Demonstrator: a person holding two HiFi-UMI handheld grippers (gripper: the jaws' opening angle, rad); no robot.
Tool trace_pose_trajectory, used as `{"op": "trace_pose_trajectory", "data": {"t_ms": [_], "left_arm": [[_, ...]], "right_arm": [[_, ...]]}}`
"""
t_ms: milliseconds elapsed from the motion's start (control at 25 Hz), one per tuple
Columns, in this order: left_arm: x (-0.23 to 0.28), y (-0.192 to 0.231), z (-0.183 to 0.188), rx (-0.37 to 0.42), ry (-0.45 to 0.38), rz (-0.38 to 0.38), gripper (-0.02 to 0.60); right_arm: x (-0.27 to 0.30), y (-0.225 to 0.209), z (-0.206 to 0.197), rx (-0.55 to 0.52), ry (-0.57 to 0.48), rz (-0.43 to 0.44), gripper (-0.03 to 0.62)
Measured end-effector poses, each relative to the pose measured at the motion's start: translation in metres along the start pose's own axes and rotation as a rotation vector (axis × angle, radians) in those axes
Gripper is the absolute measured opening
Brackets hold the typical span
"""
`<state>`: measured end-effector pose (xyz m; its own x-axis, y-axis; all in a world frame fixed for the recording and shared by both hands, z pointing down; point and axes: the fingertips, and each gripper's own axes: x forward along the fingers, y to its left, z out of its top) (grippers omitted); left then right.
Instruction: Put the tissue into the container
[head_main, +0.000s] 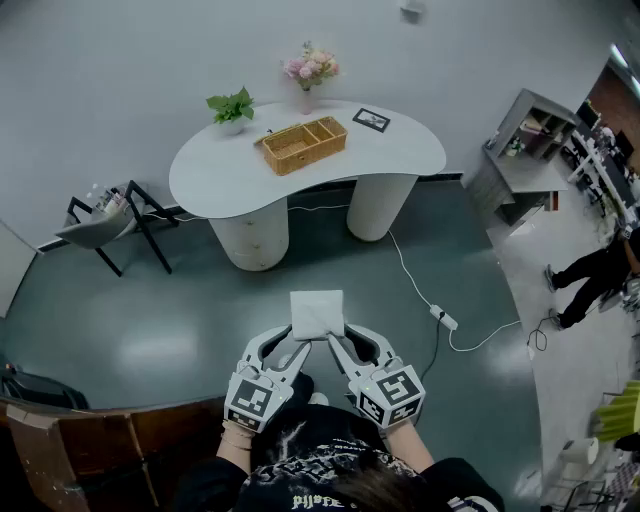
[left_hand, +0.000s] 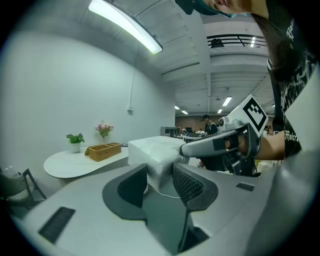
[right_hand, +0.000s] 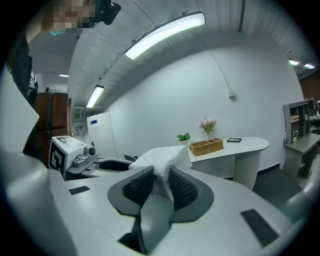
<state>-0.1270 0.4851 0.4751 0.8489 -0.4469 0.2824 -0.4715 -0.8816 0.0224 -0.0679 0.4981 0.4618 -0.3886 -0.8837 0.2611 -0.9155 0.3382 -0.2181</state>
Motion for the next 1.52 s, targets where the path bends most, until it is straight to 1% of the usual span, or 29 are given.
{"op": "trace_pose_trajectory", "data": {"t_ms": [200, 560, 1000, 1200, 1280, 1520], "left_arm": [[0.007, 0.019, 0.000, -0.014, 0.010, -0.018, 0.173], [0.033, 0.050, 0.004, -0.057, -0.022, -0.063, 0.172], [0.058, 0.116, 0.004, -0.066, -0.034, -0.040, 0.170], [0.067, 0.146, 0.006, -0.044, -0.027, -0.043, 0.170], [0.068, 0.155, 0.006, -0.040, -0.026, -0.043, 0.170], [0.069, 0.167, 0.006, -0.063, -0.034, -0.046, 0.170]], "right_arm": [[0.019, -0.003, 0.004, -0.004, 0.019, -0.009, 0.117], [0.050, -0.024, 0.017, -0.027, 0.028, -0.011, 0.123], [0.118, -0.041, 0.031, -0.056, 0.042, 0.024, 0.126], [0.148, -0.046, 0.039, -0.062, 0.042, 0.019, 0.127], [0.156, -0.046, 0.040, -0.068, 0.037, 0.014, 0.127], [0.168, -0.045, 0.045, -0.081, 0.040, 0.014, 0.127]]}}
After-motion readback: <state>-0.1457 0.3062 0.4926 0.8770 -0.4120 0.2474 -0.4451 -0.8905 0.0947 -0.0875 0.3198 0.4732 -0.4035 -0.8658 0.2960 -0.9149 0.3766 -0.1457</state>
